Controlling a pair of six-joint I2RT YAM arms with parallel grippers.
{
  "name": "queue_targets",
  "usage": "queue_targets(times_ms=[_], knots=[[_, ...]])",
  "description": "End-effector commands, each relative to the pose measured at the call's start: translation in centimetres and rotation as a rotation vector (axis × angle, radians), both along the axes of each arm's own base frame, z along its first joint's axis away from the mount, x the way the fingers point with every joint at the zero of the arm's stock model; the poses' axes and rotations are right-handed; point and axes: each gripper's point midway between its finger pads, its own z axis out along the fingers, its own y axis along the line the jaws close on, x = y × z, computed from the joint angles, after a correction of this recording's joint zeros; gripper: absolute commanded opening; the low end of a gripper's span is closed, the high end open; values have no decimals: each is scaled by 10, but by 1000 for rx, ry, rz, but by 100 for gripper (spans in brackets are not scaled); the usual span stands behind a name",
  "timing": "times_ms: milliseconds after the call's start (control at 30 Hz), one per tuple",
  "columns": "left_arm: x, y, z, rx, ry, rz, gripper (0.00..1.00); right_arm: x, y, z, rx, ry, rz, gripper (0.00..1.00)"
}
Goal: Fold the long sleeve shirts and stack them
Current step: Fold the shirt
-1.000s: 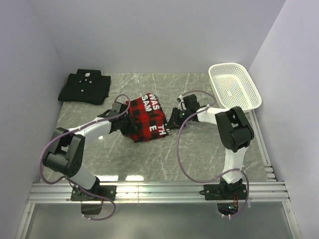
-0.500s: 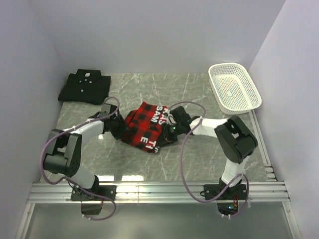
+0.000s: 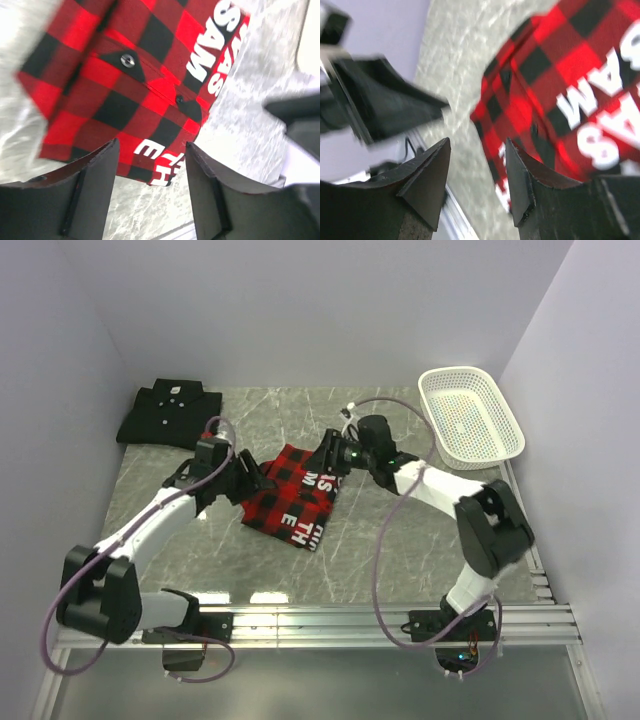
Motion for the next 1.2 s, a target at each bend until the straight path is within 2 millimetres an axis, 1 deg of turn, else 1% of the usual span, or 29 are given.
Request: queue_targets(times_ms=[0, 33, 67, 100, 133, 167, 233, 267, 333, 367, 400, 433, 467, 533, 567, 633, 667, 733, 867, 933, 967, 1033, 1100, 1133, 1167], knots=[[-5, -24, -17, -57, 72, -88, 59, 29, 24, -1, 116, -14, -7, 56], [-4, -27, -22, -66, 84, -94, 58, 33, 29, -2, 140, -18, -2, 56], [-7, -26, -38, -61, 133, -86, 55, 37, 33, -17, 138, 9, 0, 56], [-8, -25, -45, -54, 152, -80, 53, 39, 35, -23, 146, 17, 7, 56], [-7, -24, -51, -53, 161, -72, 53, 41, 39, -24, 163, 8, 17, 56], [-13, -21, -66, -45, 201, -61, 52, 43, 40, -40, 153, 32, 15, 56], [-19, -15, -81, -61, 246, -39, 51, 47, 40, -50, 147, 25, 8, 56], [-26, -10, -97, -57, 293, -28, 50, 50, 36, -64, 132, 39, -10, 56], [-33, -5, -111, -73, 342, -12, 49, 59, 28, -70, 140, 32, -39, 56], [-42, -1, -121, -70, 374, -6, 48, 61, 23, -76, 143, 47, -56, 56], [-45, 0, -127, -73, 392, 3, 48, 68, 14, -83, 142, 60, -82, 56], [-48, 1, -129, -82, 402, 6, 48, 73, 9, -85, 149, 66, -102, 56], [-54, 2, -136, -82, 423, 9, 48, 76, 4, -91, 148, 81, -117, 56], [-56, 3, -138, -90, 431, 17, 48, 89, -12, -97, 146, 95, -180, 56], [-59, 3, -140, -91, 441, 19, 48, 92, -16, -103, 143, 108, -196, 56], [-60, 4, -141, -89, 442, 21, 48, 103, -27, -106, 153, 119, -245, 56], [-60, 5, -141, -85, 441, 24, 48, 106, -31, -113, 148, 133, -262, 56], [-61, 6, -141, -79, 441, 26, 48, 115, -43, -119, 149, 150, -326, 56], [-59, 9, -138, -68, 430, 33, 49, 117, -56, -134, 148, 192, -397, 56], [-57, 10, -138, -62, 425, 36, 50, 117, -60, -136, 151, 207, -427, 55], [-57, 10, -136, -63, 424, 37, 50, 115, -66, -140, 145, 216, -449, 55], [-55, 10, -134, -59, 412, 40, 53, 116, -72, -139, 153, 212, -466, 55], [-50, 12, -126, -51, 385, 47, 57, 116, -79, -133, 148, 194, -471, 56], [-46, 14, -123, -38, 371, 59, 59, 114, -82, -136, 122, 190, -465, 55], [-42, 14, -114, -35, 347, 56, 62, 116, -85, -127, 114, 166, -468, 55]])
